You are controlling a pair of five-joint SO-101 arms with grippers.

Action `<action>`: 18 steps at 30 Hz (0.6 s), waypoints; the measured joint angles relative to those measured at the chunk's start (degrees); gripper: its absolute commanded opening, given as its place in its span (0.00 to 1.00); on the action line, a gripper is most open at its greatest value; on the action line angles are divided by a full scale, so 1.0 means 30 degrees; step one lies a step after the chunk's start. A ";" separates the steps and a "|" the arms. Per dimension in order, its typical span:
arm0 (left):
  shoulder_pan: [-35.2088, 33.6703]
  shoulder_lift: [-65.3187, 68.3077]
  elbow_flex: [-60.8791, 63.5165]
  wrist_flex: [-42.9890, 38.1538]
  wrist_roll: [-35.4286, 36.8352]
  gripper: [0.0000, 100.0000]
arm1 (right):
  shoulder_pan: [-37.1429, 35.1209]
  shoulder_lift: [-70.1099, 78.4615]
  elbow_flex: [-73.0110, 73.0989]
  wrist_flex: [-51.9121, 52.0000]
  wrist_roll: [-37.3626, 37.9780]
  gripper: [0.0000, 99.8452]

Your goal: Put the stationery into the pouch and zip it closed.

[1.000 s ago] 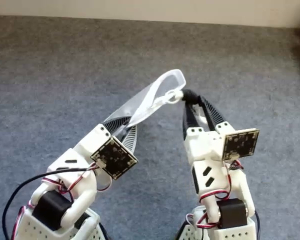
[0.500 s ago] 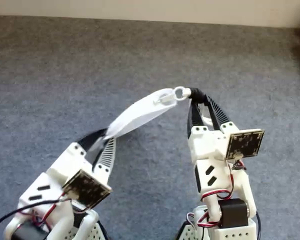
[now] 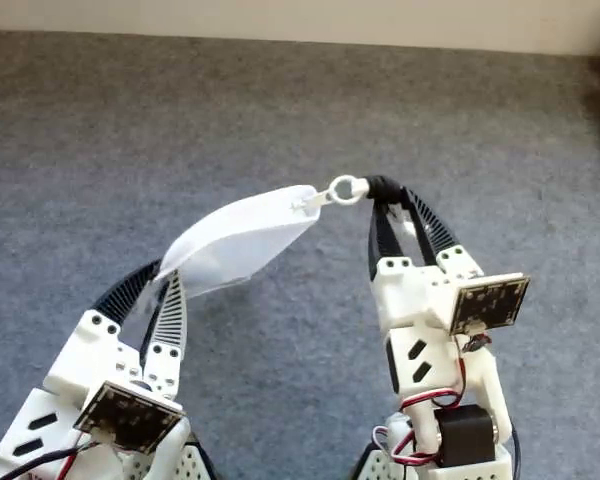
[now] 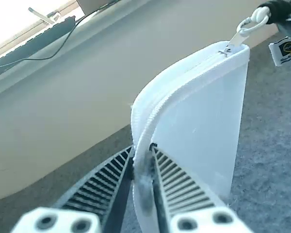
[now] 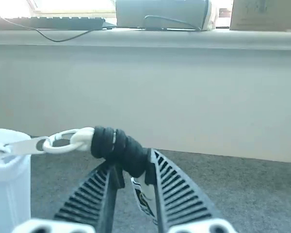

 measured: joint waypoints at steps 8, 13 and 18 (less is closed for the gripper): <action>-0.0088 -0.0029 0.2198 -0.0821 -0.0029 0.01 | 0.0000 0.0176 0.0029 0.0000 0.0000 0.18; -0.1084 -0.0264 0.4542 -0.3458 0.0059 0.01 | 0.0147 0.0176 0.0000 0.0029 -0.1289 0.23; -0.1934 -0.0264 0.6212 -0.6095 0.0059 0.01 | 0.0176 0.0147 0.0000 0.0117 -0.1817 0.23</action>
